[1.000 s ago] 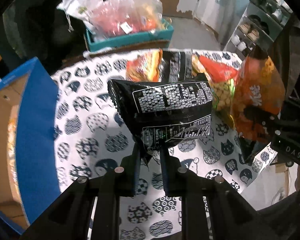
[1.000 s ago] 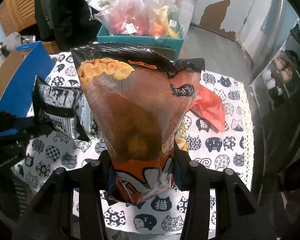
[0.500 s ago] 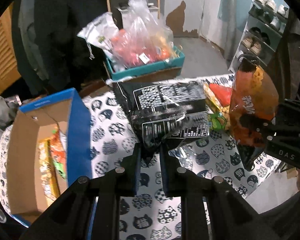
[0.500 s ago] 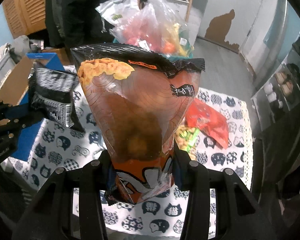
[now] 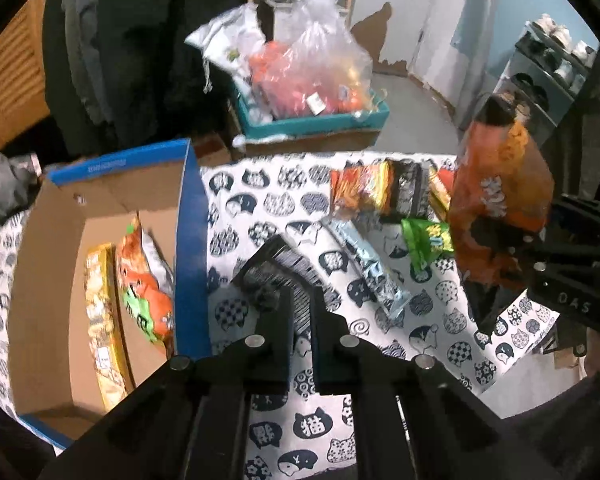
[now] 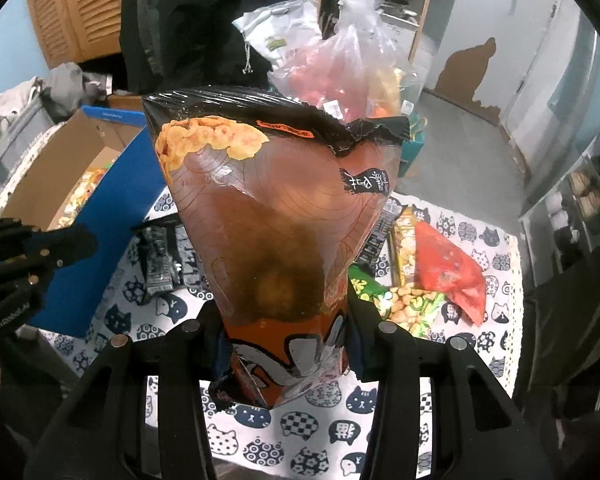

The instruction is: Organize snacks

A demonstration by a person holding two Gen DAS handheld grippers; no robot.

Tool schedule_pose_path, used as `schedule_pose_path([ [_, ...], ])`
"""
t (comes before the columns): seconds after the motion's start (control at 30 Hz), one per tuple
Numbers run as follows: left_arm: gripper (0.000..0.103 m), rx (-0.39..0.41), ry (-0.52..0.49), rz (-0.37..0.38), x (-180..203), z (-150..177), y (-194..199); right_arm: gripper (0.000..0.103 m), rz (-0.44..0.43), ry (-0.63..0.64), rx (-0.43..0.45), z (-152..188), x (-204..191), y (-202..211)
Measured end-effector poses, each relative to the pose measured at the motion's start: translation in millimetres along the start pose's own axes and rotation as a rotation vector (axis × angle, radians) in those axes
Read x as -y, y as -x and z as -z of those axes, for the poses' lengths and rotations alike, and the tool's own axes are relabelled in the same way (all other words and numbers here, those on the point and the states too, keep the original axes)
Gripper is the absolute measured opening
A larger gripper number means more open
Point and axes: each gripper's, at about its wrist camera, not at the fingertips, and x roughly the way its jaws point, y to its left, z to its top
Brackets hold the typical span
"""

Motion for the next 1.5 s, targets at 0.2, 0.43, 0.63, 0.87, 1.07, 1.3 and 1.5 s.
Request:
schedule_pose_path([
  [0.2,0.064,-0.037,0.032,0.002,-3.9,4.1,-17.0,0.043,-0.004,0.006,-0.022,-1.4,-4.3,-8.8],
  [0.43,0.071,-0.101,0.079,-0.019,10.2,-3.8,-46.8,0.043,-0.004,-0.003,-0.038,5.2,4.2,-14.6],
  [0.63,0.072,-0.175,0.172,-0.03,11.3,-10.0,-75.7,0.043,0.007,-0.027,-0.049,18.1,21.1,-19.4],
  [0.87,0.075,-0.212,0.185,-0.083,21.4,-15.5,-104.7,0.043,0.018,-0.046,-0.068,31.4,39.1,-32.0],
  [1.07,0.075,-0.271,0.216,-0.129,21.2,-17.0,-132.1,0.043,0.007,-0.053,-0.089,37.8,46.4,-46.1],
  [1.3,0.079,-0.305,0.216,-0.169,20.6,-18.0,-157.4,0.043,-0.014,-0.045,-0.105,37.7,46.3,-58.2],
  [1.5,0.079,-0.316,0.18,-0.145,26.1,-15.3,-168.3,0.043,-0.025,-0.048,-0.112,35.1,47.3,-64.4],
])
